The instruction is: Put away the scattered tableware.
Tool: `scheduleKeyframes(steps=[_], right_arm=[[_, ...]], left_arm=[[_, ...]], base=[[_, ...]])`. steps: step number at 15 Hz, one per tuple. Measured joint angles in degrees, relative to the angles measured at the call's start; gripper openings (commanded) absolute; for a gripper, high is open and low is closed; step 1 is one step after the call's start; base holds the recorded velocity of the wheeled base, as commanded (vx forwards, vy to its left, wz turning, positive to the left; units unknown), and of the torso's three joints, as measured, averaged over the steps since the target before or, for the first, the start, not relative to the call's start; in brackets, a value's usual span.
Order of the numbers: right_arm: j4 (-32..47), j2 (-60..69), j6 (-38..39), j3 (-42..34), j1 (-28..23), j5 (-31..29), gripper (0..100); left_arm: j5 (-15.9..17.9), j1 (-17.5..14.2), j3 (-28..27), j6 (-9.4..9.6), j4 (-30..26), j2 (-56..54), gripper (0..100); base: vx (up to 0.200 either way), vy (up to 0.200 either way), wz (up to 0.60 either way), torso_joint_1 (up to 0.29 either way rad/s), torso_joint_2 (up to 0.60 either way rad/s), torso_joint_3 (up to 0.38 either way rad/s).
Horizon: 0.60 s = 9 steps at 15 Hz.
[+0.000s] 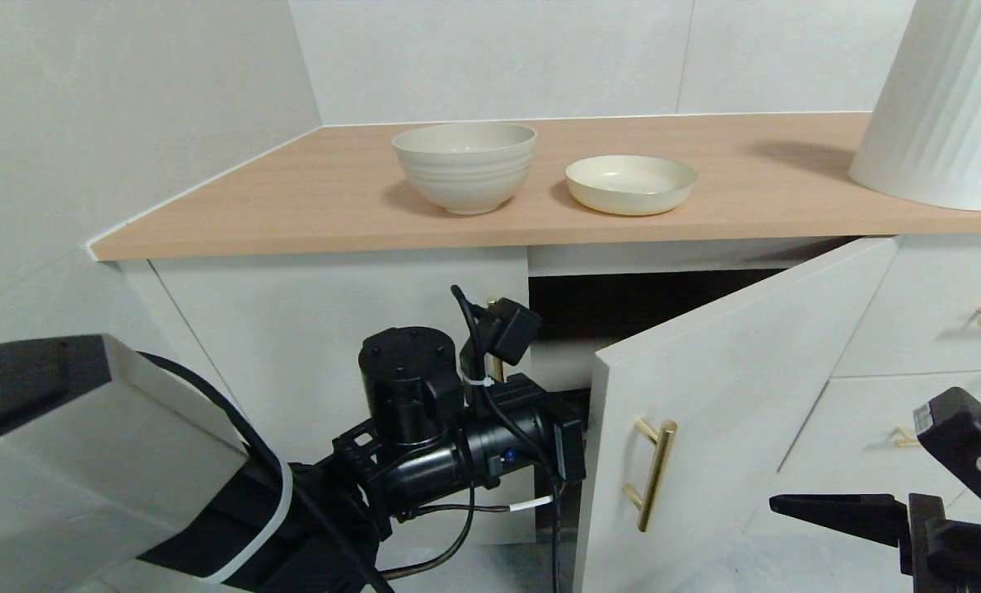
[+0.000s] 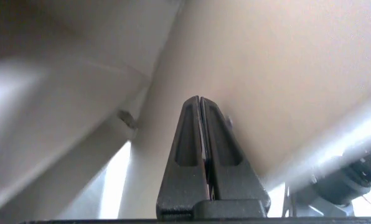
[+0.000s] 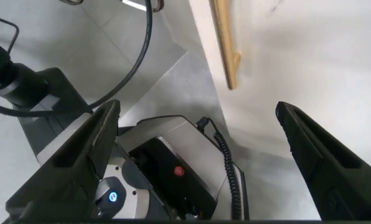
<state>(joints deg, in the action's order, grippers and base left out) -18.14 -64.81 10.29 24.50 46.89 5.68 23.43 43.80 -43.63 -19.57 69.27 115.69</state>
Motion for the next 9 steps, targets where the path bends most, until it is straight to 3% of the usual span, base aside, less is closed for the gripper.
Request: scheduleKeyframes(steps=[9], right_arm=[[-0.02, 0.43, -0.09, 0.0, 0.0, 0.11, 100]], left_arm=[[0.16, 0.07, -2.89, -0.13, 0.04, 2.8, 0]], base=[[0.0, 0.0, 0.0, 0.0, 0.0, 0.0]])
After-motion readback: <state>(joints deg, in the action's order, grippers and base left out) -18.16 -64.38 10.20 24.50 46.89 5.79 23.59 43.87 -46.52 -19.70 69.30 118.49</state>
